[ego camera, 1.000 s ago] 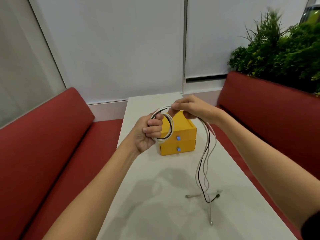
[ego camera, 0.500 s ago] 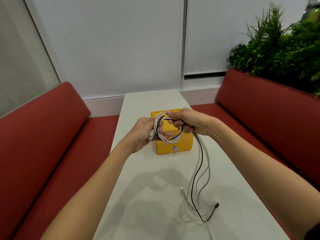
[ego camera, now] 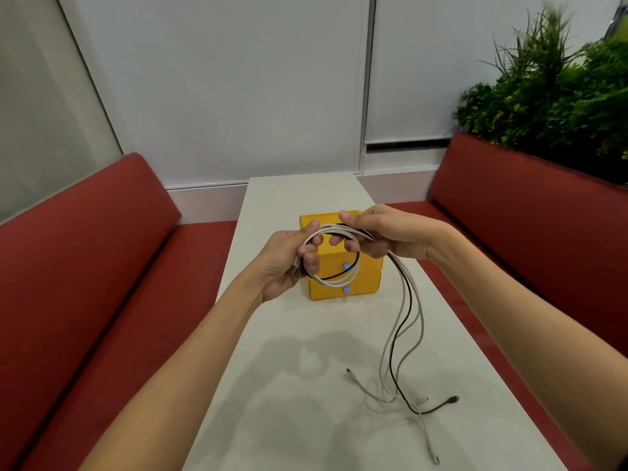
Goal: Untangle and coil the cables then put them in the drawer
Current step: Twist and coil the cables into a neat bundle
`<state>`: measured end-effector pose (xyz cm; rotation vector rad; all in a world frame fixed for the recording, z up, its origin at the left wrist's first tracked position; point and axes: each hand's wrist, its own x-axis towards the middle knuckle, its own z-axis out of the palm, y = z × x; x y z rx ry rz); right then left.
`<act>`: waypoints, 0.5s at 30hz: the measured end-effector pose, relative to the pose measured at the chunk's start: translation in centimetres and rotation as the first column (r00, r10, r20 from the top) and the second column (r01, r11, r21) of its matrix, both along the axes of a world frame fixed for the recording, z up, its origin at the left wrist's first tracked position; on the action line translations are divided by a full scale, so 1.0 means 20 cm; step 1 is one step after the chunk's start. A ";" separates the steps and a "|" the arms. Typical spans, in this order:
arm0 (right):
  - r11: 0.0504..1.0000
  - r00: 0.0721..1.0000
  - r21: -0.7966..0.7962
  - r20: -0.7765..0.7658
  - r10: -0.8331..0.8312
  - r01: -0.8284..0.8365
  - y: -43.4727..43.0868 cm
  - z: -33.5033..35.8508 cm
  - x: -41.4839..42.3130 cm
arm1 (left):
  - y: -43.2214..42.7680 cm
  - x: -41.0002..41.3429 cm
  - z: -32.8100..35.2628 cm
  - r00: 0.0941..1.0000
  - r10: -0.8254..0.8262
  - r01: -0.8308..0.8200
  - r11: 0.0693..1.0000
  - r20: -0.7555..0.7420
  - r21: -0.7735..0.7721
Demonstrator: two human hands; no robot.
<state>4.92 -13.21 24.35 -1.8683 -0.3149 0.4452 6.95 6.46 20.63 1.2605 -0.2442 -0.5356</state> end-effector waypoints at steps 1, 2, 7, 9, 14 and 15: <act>1.000 1.000 0.009 -0.023 0.005 -0.005 -0.01 -0.01 0.00 | 0.01 0.00 -0.01 0.999 -0.007 0.005 0.999 0.051 0.051; 1.000 0.999 0.001 -0.045 0.001 -0.001 -0.02 -0.02 0.00 | 0.02 0.01 -0.02 0.992 -0.028 0.015 0.993 0.119 0.115; 0.973 0.994 -0.231 -0.104 -0.031 0.006 0.01 -0.05 -0.01 | 0.06 0.05 -0.02 0.839 -0.221 -0.094 0.841 0.497 0.533; 0.933 0.997 -0.358 -0.055 -0.060 0.037 0.05 -0.04 -0.02 | 0.07 0.07 0.01 0.713 -0.325 -0.230 0.729 0.621 0.645; 0.742 0.942 -0.607 0.323 -0.095 0.283 0.17 -0.04 -0.01 | 0.04 0.05 0.07 0.666 -0.400 -0.362 0.564 0.629 0.742; 0.681 0.898 -0.622 0.420 -0.126 0.387 0.19 -0.06 -0.01 | 0.02 0.05 0.07 0.752 -0.309 -0.322 0.597 0.582 0.735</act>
